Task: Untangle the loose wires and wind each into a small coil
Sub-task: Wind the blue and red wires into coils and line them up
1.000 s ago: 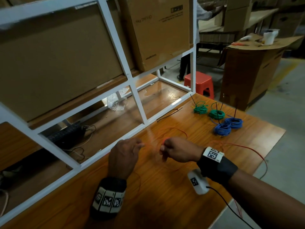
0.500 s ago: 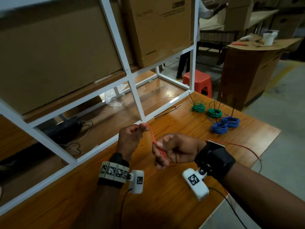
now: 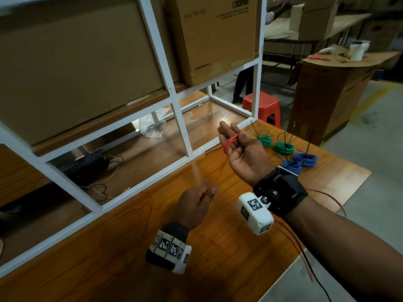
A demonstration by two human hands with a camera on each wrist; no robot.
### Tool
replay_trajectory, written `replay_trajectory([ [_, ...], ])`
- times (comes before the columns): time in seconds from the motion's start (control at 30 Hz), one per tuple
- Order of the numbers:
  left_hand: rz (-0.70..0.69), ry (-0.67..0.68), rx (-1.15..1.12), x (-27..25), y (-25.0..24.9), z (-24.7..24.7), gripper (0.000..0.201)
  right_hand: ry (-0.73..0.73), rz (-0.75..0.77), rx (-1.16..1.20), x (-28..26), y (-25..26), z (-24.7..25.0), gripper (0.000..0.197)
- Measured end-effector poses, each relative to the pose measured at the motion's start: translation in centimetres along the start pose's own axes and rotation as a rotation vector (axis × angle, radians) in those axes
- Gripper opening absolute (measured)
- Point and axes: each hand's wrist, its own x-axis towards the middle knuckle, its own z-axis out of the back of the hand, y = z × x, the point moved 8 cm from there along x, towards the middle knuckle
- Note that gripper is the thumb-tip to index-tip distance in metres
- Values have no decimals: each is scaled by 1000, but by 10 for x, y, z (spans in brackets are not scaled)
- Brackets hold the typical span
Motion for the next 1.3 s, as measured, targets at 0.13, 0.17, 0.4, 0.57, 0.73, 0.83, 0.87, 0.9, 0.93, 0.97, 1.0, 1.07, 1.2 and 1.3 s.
replay_trajectory([
  [0.13, -157, -117, 169, -16, -12, -6, 40, -158, 180, -444, 7, 14, 24, 30],
  [0.17, -150, -172, 184, -15, -12, 1, 37, -196, 225, -725, 7, 14, 33, 31],
  [0.4, -368, -214, 367, -3, -35, 63, 32, 403, -297, -1687, -14, -53, 66, 34],
  [0.57, -334, -105, 103, 18, -42, 96, 16, 656, -733, -1243, -59, -82, 53, 41],
  [0.73, -231, 2, -309, 34, -44, 87, 20, 789, -846, -511, -89, -89, 2, 26],
  [0.83, -185, -18, -519, 34, -47, 70, 23, 728, -780, -154, -87, -82, -30, 14],
  [0.87, -167, -19, -601, 32, -48, 60, 16, 674, -740, -76, -82, -80, -36, 13],
  [0.9, -142, -42, -651, 30, -47, 51, 15, 632, -679, -20, -75, -76, -40, 14],
  [0.93, -98, -82, -654, 27, -42, 43, 18, 594, -604, 7, -67, -71, -44, 19],
  [0.97, -24, -117, -628, 25, -33, 36, 21, 545, -518, 17, -57, -63, -46, 26],
  [1.0, 68, -128, -618, 20, -21, 28, 23, 478, -426, 21, -48, -54, -46, 31],
  [1.07, 204, -68, -650, 10, -4, 12, 23, 292, -228, -27, -29, -37, -35, 30],
  [1.2, 200, 129, -547, -13, -8, 0, 31, 144, 220, -844, -7, -8, -2, 35],
  [1.3, 205, 220, -302, -20, 3, 9, 28, 101, 331, -1635, -4, -8, 19, 30],
])
